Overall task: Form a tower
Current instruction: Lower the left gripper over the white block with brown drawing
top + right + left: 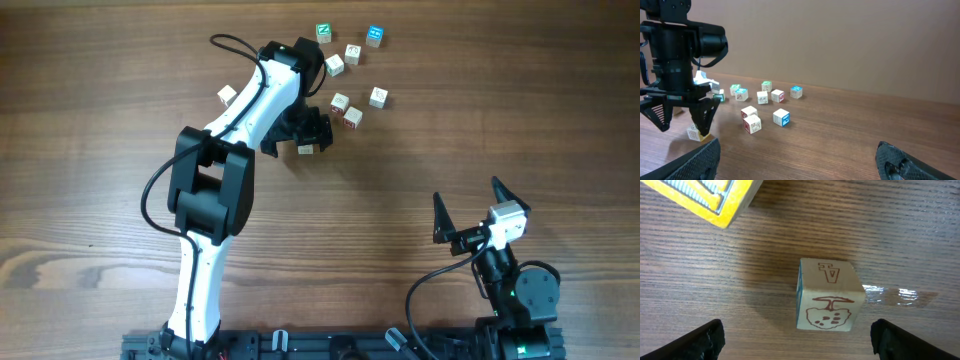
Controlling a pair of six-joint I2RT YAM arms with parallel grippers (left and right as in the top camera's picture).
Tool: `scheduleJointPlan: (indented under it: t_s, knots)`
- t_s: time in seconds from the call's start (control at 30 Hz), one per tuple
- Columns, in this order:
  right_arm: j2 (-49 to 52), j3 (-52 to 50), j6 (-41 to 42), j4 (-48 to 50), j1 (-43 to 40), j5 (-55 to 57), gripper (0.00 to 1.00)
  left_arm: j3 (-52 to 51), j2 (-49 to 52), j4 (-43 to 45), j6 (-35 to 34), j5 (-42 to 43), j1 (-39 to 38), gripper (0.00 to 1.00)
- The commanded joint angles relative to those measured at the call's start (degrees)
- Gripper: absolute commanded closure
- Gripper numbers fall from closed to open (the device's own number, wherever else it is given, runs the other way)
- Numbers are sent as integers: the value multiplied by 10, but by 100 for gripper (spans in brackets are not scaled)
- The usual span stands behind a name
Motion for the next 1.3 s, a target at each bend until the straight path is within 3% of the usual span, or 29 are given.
scheduleJointPlan:
  t_s: [0.0,0.47,0.6,0.8,0.9,0.97,1.2,1.27]
  knots:
    - [-3,0,-6,2,-1,9,0,-4,8,-10,-5,-10,-2,3]
    - [-3,0,-6,2,-1,9,0,-4,8,-8,-5,-27,-2,1]
    - [-3,0,-5,2,-1,9,0,-4,8,-13,-5,-27,-2,16]
    - [-3,0,-6,2,-1,9,1,-4,8,-25,-5,-27,-2,17]
    - [-3,0,-6,2,-1,9,0,-4,8,-35,8,-27,-2,26]
    - [-3,0,-6,2,-1,9,0,-4,8,-35,8,-27,-4,26]
    - [-3,0,-6,2,-1,9,0,-4,8,30,40,-27,-9,27]
    - [-3,0,-6,2,-1,9,0,-4,8,36,51,-27,-9,33]
